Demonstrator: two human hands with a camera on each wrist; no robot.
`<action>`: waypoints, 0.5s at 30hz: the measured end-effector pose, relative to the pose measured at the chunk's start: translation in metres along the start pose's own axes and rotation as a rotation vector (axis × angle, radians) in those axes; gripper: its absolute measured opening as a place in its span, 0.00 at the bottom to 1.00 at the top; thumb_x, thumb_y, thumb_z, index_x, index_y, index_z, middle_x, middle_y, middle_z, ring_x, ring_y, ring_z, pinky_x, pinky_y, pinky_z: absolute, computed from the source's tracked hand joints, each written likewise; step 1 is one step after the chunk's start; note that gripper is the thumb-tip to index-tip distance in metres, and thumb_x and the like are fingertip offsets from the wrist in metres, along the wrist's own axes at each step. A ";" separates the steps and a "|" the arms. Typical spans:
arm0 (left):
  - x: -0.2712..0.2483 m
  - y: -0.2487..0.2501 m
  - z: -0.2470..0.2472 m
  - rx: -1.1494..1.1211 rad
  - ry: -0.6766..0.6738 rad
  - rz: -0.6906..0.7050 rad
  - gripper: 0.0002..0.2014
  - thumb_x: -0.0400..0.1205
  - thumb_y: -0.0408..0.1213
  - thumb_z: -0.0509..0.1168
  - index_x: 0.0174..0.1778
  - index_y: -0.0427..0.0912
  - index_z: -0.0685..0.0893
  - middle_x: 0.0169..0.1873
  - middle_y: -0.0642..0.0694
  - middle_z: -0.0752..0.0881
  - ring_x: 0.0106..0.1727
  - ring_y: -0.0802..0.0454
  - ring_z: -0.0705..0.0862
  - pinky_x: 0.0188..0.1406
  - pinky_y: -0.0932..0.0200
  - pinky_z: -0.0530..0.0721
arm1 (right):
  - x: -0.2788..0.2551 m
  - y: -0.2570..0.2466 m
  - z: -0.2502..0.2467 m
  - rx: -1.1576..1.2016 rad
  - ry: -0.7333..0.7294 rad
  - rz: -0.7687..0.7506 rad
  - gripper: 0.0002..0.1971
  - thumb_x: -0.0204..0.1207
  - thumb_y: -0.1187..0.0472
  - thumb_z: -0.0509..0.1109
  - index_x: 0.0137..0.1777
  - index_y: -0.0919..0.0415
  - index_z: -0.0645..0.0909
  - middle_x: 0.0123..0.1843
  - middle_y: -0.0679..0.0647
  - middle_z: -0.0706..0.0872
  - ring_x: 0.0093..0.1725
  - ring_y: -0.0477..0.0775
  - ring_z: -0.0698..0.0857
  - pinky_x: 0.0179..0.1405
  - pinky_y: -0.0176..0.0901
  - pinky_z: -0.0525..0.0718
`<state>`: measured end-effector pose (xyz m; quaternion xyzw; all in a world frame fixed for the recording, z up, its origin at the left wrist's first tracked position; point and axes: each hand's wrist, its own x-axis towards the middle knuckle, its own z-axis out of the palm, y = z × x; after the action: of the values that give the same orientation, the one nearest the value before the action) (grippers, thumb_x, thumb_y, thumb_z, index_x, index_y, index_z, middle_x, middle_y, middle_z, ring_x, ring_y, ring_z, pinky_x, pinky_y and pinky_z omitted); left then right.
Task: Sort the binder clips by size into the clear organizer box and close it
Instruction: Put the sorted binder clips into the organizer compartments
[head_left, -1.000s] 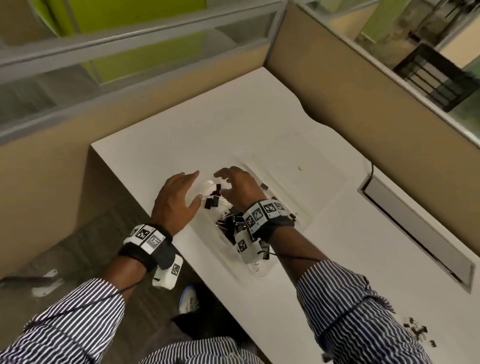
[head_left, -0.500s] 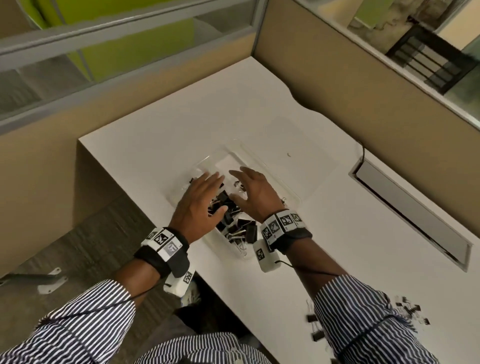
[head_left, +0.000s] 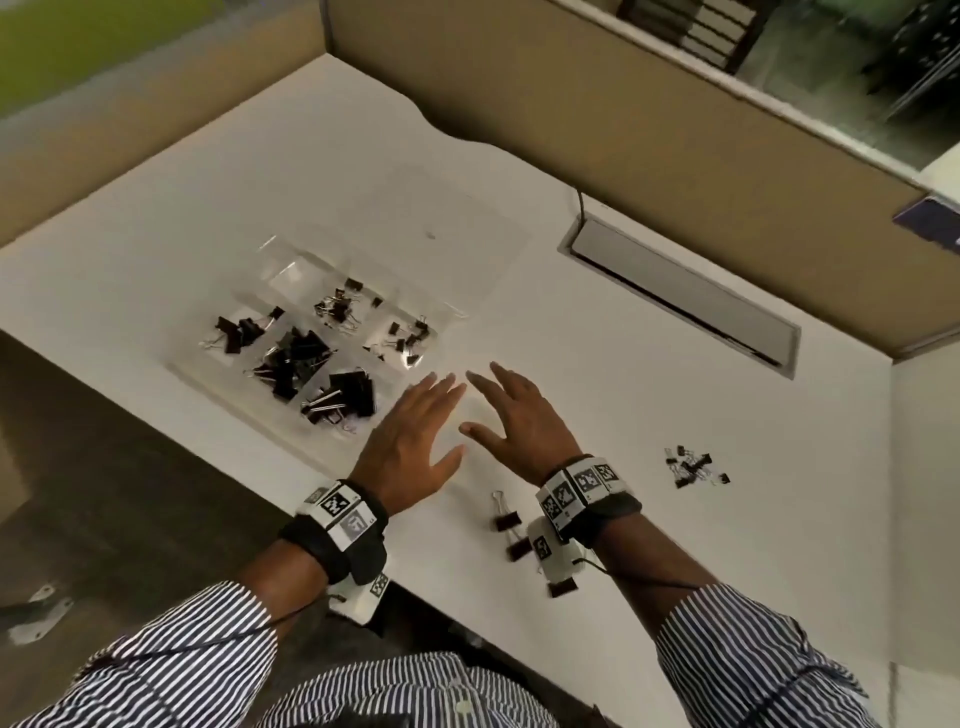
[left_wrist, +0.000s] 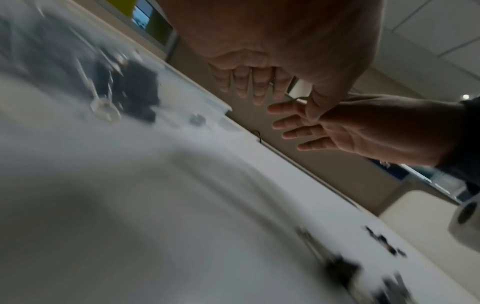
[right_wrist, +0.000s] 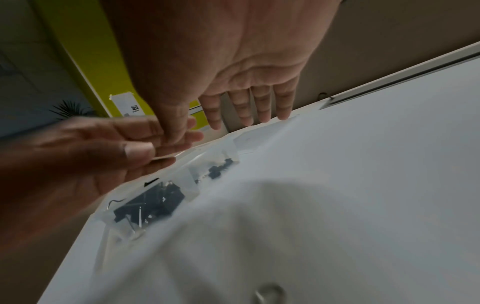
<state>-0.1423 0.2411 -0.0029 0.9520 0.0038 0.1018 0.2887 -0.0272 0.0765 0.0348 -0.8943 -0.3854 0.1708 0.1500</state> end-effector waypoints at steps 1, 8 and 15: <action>-0.004 0.008 0.013 -0.001 -0.023 0.003 0.36 0.82 0.56 0.59 0.84 0.44 0.61 0.84 0.47 0.63 0.86 0.51 0.54 0.83 0.48 0.59 | -0.014 0.012 0.001 0.004 -0.005 0.015 0.36 0.80 0.33 0.59 0.85 0.43 0.56 0.87 0.56 0.57 0.85 0.61 0.58 0.82 0.59 0.63; -0.040 0.033 0.086 0.062 -0.147 -0.051 0.39 0.76 0.66 0.55 0.79 0.46 0.73 0.81 0.50 0.69 0.84 0.52 0.59 0.81 0.39 0.64 | -0.094 0.071 0.009 -0.047 -0.017 0.017 0.34 0.81 0.35 0.60 0.84 0.45 0.60 0.86 0.56 0.59 0.84 0.60 0.61 0.80 0.55 0.67; -0.046 0.047 0.095 0.072 -0.161 0.061 0.25 0.81 0.59 0.56 0.75 0.63 0.75 0.81 0.50 0.68 0.84 0.47 0.61 0.82 0.40 0.57 | -0.144 0.101 0.016 -0.027 -0.022 0.105 0.25 0.81 0.48 0.67 0.78 0.47 0.71 0.80 0.52 0.70 0.77 0.55 0.69 0.67 0.52 0.80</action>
<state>-0.1706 0.1470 -0.0634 0.9665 -0.0447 0.0335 0.2504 -0.0617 -0.0943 0.0076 -0.9134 -0.3417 0.1830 0.1245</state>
